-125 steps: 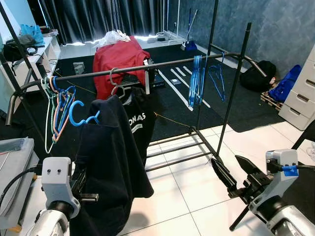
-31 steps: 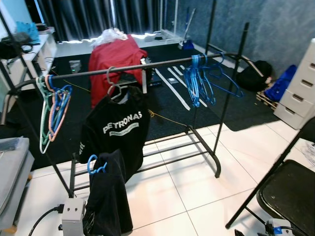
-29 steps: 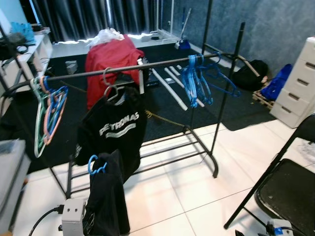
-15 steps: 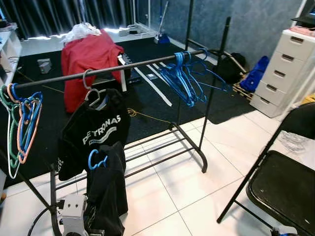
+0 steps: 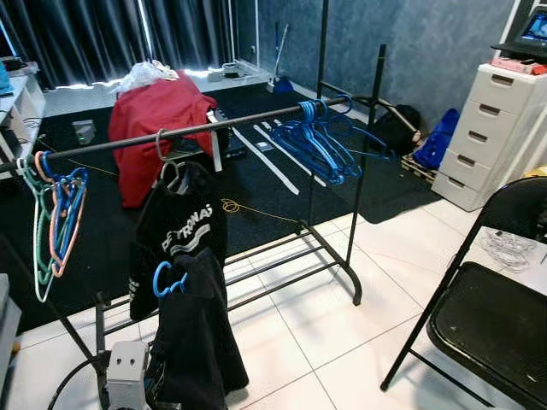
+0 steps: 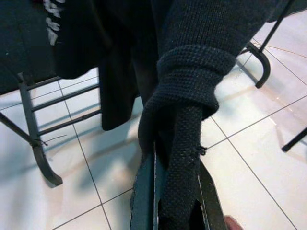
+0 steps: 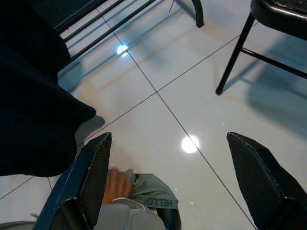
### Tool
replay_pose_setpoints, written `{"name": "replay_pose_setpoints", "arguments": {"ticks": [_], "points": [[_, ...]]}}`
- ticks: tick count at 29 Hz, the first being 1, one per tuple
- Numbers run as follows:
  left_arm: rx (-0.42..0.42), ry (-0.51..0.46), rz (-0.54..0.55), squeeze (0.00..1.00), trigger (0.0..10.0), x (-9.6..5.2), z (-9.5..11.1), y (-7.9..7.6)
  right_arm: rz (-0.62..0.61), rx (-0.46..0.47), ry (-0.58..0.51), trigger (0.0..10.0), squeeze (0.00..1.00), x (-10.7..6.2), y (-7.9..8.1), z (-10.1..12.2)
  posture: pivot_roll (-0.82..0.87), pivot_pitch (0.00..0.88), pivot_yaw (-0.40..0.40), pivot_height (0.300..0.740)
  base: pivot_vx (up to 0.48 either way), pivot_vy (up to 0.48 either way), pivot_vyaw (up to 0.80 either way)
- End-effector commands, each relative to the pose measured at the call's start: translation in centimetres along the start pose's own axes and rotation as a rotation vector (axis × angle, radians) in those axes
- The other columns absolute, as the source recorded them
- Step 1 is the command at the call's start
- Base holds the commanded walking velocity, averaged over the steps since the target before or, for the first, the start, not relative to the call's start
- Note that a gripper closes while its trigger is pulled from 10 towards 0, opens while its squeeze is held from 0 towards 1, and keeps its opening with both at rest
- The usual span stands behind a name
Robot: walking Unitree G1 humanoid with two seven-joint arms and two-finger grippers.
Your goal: Hang hanger
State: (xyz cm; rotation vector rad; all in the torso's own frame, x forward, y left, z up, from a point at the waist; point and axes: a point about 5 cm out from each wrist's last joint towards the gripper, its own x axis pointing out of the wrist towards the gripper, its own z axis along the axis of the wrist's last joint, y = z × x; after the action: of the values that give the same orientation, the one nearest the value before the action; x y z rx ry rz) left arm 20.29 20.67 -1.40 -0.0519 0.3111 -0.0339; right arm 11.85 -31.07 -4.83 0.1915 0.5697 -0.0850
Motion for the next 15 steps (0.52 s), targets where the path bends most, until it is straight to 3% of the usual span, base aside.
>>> {"name": "replay_pose_setpoints", "arguments": {"ticks": [1,15], "points": [[0.004,-0.031,0.0,0.0,10.0,0.21,0.62,-0.1,0.002,0.0,0.005,10.0,0.0,-0.24,0.01,-0.33,-0.07,0.03,0.001,0.74,0.0,0.0,0.0],[-0.017,-0.025,0.026,0.0,10.0,-0.2,0.34,0.21,0.013,-0.01,0.004,10.0,0.0,0.06,0.22,-0.12,-0.08,0.028,0.001,0.74,0.0,0.0,0.0]]}}
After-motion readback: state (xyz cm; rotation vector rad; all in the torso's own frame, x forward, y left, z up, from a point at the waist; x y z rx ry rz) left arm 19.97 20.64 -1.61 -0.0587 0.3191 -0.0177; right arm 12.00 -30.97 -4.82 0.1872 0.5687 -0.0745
